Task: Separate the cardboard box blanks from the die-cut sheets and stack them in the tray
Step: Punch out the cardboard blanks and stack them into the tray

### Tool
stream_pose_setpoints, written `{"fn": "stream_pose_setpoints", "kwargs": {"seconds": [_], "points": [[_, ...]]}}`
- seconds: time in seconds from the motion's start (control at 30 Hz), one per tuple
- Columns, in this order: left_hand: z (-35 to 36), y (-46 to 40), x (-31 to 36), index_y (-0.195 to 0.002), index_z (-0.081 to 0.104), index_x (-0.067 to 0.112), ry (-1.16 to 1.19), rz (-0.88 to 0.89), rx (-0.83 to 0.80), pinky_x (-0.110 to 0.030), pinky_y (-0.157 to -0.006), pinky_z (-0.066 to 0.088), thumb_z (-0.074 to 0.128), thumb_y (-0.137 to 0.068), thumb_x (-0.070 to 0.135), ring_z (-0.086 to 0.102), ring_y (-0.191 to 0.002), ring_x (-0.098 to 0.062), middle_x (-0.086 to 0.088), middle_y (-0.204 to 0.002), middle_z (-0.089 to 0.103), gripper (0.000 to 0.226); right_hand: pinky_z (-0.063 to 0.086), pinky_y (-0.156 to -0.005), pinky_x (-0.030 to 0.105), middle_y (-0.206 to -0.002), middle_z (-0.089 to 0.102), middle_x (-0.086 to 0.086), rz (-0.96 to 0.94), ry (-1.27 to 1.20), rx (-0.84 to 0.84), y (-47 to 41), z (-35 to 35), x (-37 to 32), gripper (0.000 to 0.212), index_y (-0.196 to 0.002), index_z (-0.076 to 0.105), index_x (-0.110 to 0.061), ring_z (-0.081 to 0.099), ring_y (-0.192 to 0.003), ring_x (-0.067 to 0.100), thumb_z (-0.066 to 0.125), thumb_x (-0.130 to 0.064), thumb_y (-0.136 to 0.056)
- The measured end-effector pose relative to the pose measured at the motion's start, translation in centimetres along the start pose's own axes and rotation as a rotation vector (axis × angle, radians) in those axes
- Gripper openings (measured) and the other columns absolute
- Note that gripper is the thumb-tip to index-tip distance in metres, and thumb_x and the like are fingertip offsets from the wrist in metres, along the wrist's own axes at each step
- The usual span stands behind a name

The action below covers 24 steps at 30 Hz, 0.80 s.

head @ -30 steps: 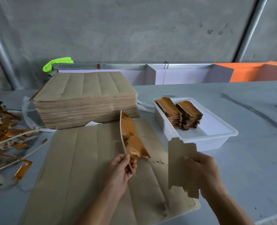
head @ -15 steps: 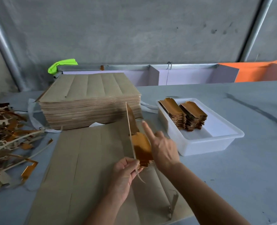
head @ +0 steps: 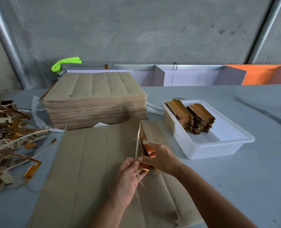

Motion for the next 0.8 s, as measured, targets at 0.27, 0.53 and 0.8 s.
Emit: {"fn": "stream_pose_setpoints", "kwargs": {"seconds": [0.27, 0.53, 0.8], "points": [[0.4, 0.1, 0.0, -0.074, 0.046, 0.006, -0.021, 0.009, 0.015, -0.041, -0.088, 0.05, 0.064, -0.078, 0.003, 0.065, -0.104, -0.031, -0.024, -0.103, 0.068, 0.018, 0.052, -0.064, 0.024, -0.097, 0.064, 0.007, 0.326, -0.033, 0.219, -1.6, -1.8, 1.3, 0.023, -0.102, 0.064, -0.009, 0.061, -0.079, 0.016, 0.049, -0.024, -0.092], [0.1, -0.6, 0.8, -0.079, 0.056, 0.005, -0.303, 0.032, 0.233, -0.033, -0.061, 0.055, 0.055, -0.09, 0.011, 0.068, -0.071, -0.024, -0.012, -0.075, 0.071, 0.013, 0.054, -0.081, 0.034, -0.103, 0.066, 0.011, 0.3, 0.323, 0.291, -3.0, -1.4, -1.4, 0.025, -0.107, 0.063, -0.007, 0.065, -0.096, 0.027, 0.043, -0.016, -0.096], [0.0, -7.0, 8.0, -0.063, 0.045, 0.011, -0.986, 0.23, 0.432, -0.043, -0.068, 0.05, 0.06, -0.09, 0.023, 0.059, -0.073, -0.036, -0.024, -0.074, 0.06, 0.033, 0.051, -0.076, 0.031, -0.108, 0.065, 0.008, 0.035, 0.65, 0.187, -2.5, 2.2, -3.8, 0.022, -0.112, 0.06, -0.011, 0.065, -0.096, 0.023, 0.043, -0.01, -0.098]]}}
Point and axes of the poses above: each hand's wrist, its own y-axis away from the middle knuckle, its own z-axis out of the palm, x = y × z, the point moved 7 cm from there along -y, towards the middle knuckle
